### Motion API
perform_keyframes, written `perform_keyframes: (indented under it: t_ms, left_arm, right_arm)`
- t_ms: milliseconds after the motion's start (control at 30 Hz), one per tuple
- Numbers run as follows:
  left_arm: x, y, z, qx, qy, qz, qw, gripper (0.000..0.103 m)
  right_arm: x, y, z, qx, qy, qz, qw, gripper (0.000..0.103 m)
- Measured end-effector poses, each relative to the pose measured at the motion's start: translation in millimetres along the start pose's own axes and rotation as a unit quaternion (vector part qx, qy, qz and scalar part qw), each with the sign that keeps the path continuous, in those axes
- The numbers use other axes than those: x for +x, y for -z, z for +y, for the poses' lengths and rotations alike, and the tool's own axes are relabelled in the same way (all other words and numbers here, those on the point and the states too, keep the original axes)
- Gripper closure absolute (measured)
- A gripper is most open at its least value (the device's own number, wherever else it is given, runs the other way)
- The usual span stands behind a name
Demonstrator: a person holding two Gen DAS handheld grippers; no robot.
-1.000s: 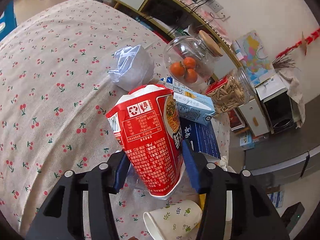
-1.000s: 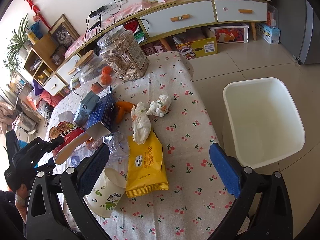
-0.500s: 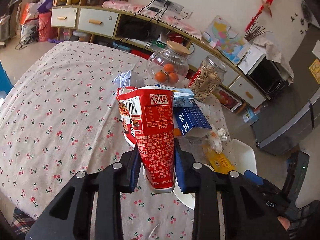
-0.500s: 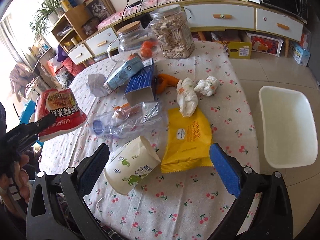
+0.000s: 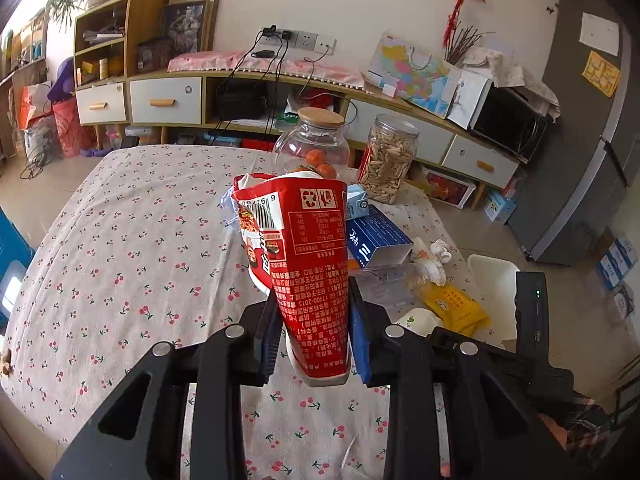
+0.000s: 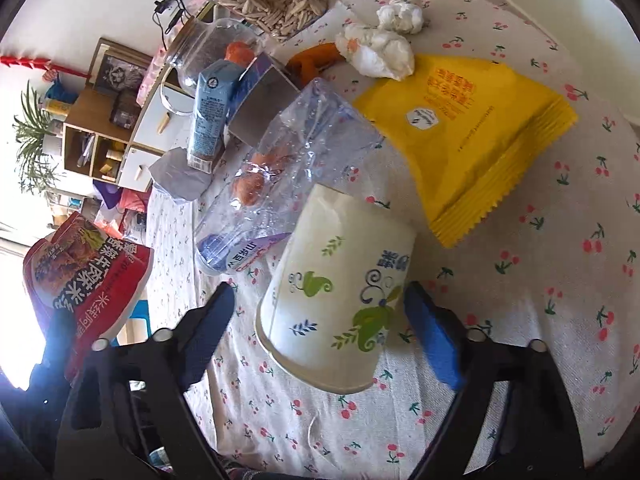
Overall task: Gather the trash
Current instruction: 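Grasp the white green-patterned paper cup with the right gripper while the left lifts the red cup, then carry both cups over the white bin while the right gripper releases the white cup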
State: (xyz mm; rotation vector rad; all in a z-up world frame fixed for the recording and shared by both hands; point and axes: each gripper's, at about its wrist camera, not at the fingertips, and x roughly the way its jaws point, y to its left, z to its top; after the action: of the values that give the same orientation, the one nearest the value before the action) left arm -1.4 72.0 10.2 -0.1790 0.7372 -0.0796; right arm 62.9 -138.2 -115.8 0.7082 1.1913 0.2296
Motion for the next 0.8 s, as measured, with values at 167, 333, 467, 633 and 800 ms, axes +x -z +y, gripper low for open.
perform_keyframes:
  t_ms: [167,333,467,633,800]
  left_arm:
    - [-1.4,1.2,5.0,-0.006,-0.001,-0.006,1.0,0.073]
    - [-2.8,0.9,3.5,-0.009,0.002,-0.008,0.9999,0.073]
    - [-3.8,-2.3,-1.9,-0.01,0.004,-0.012,0.9999,0.073]
    - [-0.9,-13.6,-15.7,-0.007,0.008,-0.016,0.9998,0.073]
    - [5.3,-29.8,-42.1,0.006,0.02,-0.024,0.9995,0.073]
  right_arm:
    - [-8.1,1.8,13.8,-0.047,-0.003,-0.005,0.999,0.052]
    - [-30.4,5.6,37.0,-0.109,-0.003,-0.024,0.994,0.052]
    - [-56.9,-2.6,52.3,-0.162,0.006,-0.068,0.984,0.052]
    - [-89.7,-24.5,48.3,-0.201,0.027,-0.126,0.971,0.052]
    - [-118.0,-56.4,23.8,-0.194,0.049,-0.172,0.965,0.052]
